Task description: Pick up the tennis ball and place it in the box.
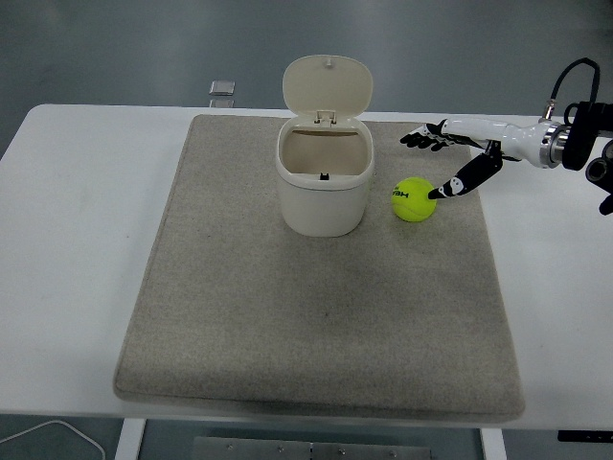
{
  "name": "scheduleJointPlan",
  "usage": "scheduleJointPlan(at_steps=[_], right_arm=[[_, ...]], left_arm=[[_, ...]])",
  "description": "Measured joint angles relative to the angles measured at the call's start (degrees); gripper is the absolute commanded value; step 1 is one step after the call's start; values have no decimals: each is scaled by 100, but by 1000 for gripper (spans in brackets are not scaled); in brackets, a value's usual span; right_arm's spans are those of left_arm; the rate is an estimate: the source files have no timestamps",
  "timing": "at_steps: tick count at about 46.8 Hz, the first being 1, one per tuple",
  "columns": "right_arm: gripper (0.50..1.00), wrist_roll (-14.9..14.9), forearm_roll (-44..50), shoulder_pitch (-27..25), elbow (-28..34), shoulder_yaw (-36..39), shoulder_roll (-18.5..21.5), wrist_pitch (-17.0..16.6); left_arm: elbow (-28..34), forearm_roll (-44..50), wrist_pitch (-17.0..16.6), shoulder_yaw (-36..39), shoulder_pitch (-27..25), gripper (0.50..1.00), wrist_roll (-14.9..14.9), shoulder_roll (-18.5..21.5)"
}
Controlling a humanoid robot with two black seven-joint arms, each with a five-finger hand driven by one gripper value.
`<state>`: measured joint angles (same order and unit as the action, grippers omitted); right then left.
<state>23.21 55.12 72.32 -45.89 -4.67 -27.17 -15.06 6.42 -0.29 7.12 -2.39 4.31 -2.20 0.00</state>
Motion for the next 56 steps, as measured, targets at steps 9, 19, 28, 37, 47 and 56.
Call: scheduleJointPlan(at_steps=[9,19,28,37,47,56], right_arm=[[913,2,99,-104,4,2,44,67],[913,5,130,-147,1,9,98,321],[913,8,131,-218,1,8,92,347],[913,8,243,-394,5,2,97,357],[913,17,262,-441,35,6,98,373],[913,17,256,-467,51,31,225,488]], left_arm=[[-4,1,0,1,0,996,0,0],[0,3,0,0,0,996,0,0],[0,2,0,-1,0,996,0,0],[0,3,0,-1,0,996,0,0],[-1,2,0,1,0,996,0,0],[-2,2,0,1,0,996,0,0]])
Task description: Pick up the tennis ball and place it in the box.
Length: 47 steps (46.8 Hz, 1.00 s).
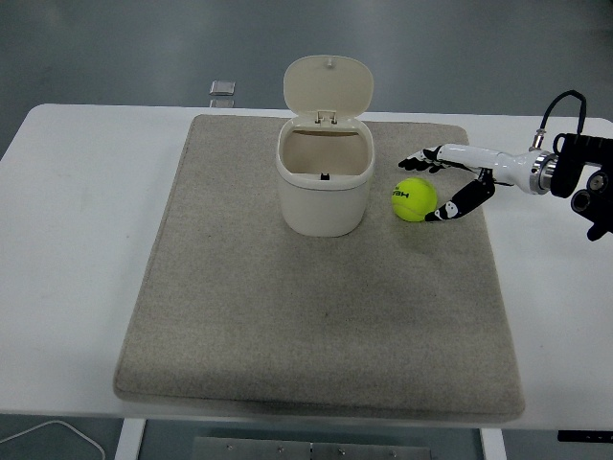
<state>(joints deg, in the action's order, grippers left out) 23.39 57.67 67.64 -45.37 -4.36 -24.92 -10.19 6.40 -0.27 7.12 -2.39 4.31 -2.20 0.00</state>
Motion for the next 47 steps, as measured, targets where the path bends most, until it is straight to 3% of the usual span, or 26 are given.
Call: scheduleJointPlan(at_steps=[23,27,35,47], right_arm=[[899,-16,-4,-190,193,32,234,148],[879,-18,-2,-210,286,32,234,188],[783,-18,-2,-224,301,32,234,201],[778,-18,-30,-215,288,55,256,201]], left_arm=[[2,-3,0,-1,0,996,0,0],[2,-2,0,-1,0,996,0,0],[2,0,0,1,0,996,0,0],[2,0,0,-1,0,996,0,0]])
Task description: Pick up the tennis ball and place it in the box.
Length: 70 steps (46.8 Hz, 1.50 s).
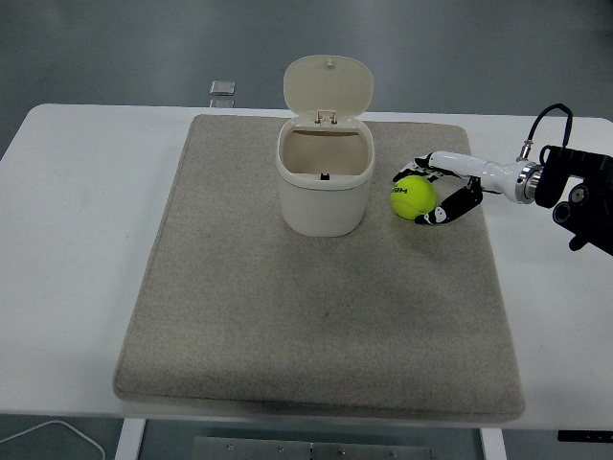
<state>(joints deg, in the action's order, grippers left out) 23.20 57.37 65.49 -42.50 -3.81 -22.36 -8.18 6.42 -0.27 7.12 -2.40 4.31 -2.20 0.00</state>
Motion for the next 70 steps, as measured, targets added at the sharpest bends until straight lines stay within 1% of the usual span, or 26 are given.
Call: scheduleJointPlan(at_steps=[10,19,24,28,32,33,48,57,63,70], right_arm=[[760,7,-21,-1,-37,9,106,-14],[756,9,-8,-9,-41,12,177,-9],[719,9,0,-19,-41,12,188,-8],[638,9,2,-19,-40,13,188,-7],[519,9,21,-18,-41,13,186,-8],[500,9,25,-17,-42,13,185,-8],[500,33,21,-3,-68,13,151,-39],[500,250,-1,34,-71,-14,47,-90],[500,332,-5,52,-84,-20,-116,-119],[500,430,-7,80,-369,8,-465,-215]], left_arm=[[-1,0,0,2,1,996,0,0],[0,0,0,2,0,996,0,0],[0,-1,0,0,0,996,0,0],[0,-2,0,1,0,996,0,0],[0,-2,0,2,0,996,0,0],[0,-2,0,2,0,996,0,0],[-2,-3,0,1,0,996,0,0],[0,-2,0,1,0,996,0,0],[0,1,0,2,0,996,0,0],[-2,1,0,2,0,996,0,0]])
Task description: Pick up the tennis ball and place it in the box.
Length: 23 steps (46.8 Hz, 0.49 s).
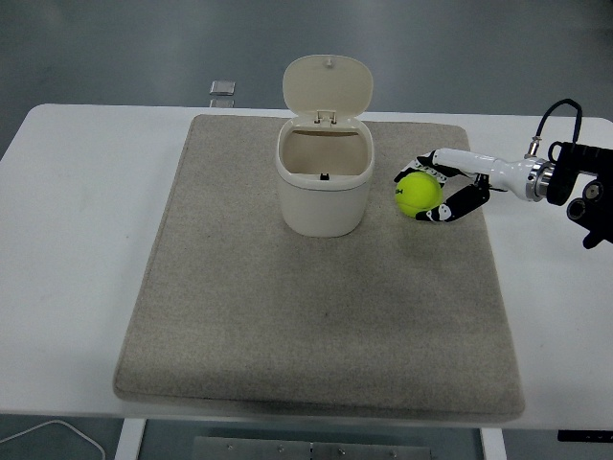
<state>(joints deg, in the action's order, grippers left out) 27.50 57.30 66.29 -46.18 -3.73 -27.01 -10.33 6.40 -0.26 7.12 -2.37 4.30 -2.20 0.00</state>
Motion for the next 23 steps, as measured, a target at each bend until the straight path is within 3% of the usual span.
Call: scheduleJointPlan(at_steps=[7,14,23], right_arm=[[500,106,-48,149,-362,20,-446,-17],[500,459,-61,249,-586,105,-808,-57],[500,745,-70,324,-793,673,-1074,-595]], left_arm=[[1,0,0,-1,1,996,0,0],[2,-1,0,-1,0,996,1,0],[2,-1,0,0,0,996,1,0]])
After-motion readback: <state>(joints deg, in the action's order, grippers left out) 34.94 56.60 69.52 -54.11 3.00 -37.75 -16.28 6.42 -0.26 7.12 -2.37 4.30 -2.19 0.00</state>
